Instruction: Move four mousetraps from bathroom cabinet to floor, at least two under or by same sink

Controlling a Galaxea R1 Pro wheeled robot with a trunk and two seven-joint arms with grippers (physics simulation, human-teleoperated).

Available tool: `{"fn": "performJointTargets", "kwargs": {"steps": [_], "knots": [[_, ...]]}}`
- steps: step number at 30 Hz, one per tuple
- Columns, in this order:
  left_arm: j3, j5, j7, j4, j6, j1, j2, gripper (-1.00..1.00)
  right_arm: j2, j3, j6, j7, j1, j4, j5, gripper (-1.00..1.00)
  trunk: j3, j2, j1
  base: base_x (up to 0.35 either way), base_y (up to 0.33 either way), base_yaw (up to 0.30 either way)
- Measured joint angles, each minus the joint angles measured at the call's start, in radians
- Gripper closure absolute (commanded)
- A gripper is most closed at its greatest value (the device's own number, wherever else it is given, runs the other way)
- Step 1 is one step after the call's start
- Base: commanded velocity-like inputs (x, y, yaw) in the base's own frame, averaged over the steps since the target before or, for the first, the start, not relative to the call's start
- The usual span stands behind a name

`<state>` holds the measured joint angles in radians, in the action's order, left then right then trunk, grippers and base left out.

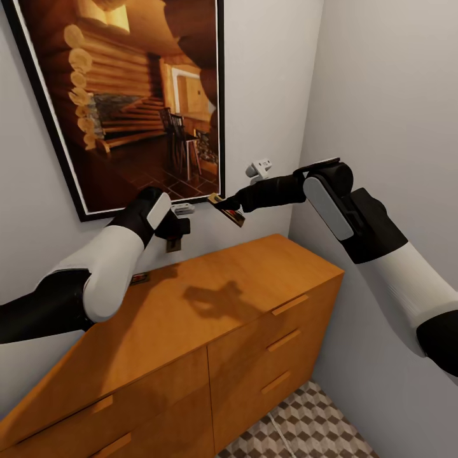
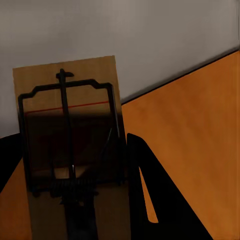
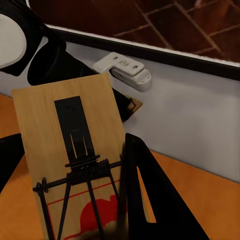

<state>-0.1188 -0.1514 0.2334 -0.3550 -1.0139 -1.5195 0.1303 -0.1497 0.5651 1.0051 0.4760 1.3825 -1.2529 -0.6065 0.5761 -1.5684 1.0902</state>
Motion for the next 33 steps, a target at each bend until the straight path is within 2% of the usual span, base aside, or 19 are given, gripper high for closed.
{"fn": "performJointTargets", "kwargs": {"steps": [33], "knots": [[0.0,-0.001,-0.001,0.002,0.0,0.002,0.003,1.0,0.0,0.0,0.0,0.0,0.0,0.0,0.0,1.0,0.0,0.0,0.0,-0.011,0.0,0.0]]}}
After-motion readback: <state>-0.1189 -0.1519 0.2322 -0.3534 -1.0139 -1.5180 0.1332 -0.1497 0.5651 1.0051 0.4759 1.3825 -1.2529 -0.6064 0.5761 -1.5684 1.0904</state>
